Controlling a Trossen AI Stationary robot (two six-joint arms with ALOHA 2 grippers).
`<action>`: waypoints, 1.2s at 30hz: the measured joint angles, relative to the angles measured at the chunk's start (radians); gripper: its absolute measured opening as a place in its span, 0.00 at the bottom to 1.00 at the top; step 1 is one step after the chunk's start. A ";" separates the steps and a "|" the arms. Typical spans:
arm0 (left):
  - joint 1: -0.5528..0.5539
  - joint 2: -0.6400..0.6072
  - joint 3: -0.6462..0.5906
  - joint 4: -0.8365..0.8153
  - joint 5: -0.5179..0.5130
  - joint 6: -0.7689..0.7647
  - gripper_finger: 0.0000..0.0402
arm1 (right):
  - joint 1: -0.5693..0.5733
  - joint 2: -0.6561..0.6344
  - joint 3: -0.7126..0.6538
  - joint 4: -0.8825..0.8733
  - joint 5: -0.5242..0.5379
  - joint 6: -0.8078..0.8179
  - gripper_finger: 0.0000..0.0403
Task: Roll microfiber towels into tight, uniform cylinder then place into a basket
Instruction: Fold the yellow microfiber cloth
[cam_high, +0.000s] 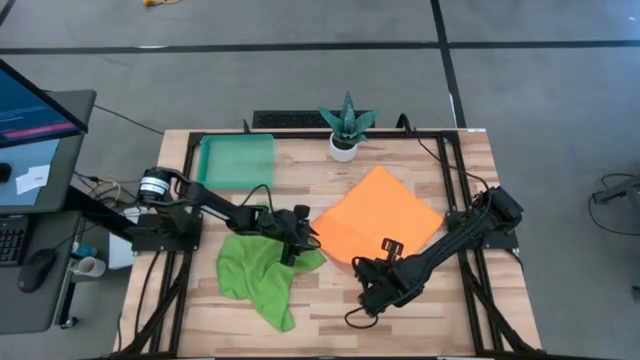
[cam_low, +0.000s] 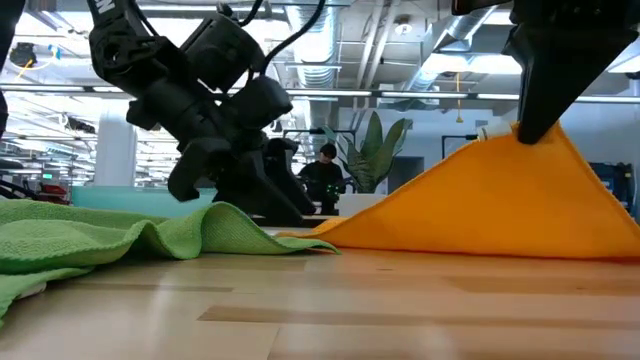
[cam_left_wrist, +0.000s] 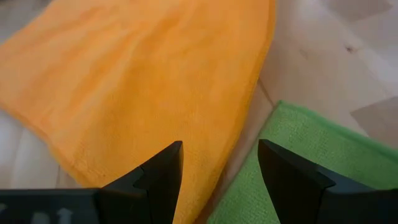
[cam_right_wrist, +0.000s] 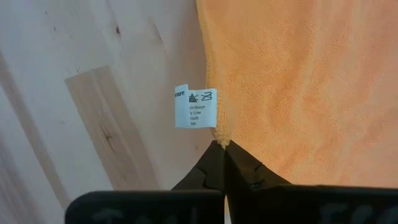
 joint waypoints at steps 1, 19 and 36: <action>0.000 0.003 0.000 0.002 0.000 0.006 0.50 | 0.000 0.000 0.000 0.000 0.000 0.000 0.04; 0.023 0.037 0.000 -0.010 -0.086 0.028 0.50 | 0.006 -0.001 0.080 -0.025 0.060 -0.043 0.03; 0.023 0.035 0.000 -0.037 -0.206 0.054 0.30 | 0.007 -0.001 0.080 -0.049 0.054 -0.043 0.03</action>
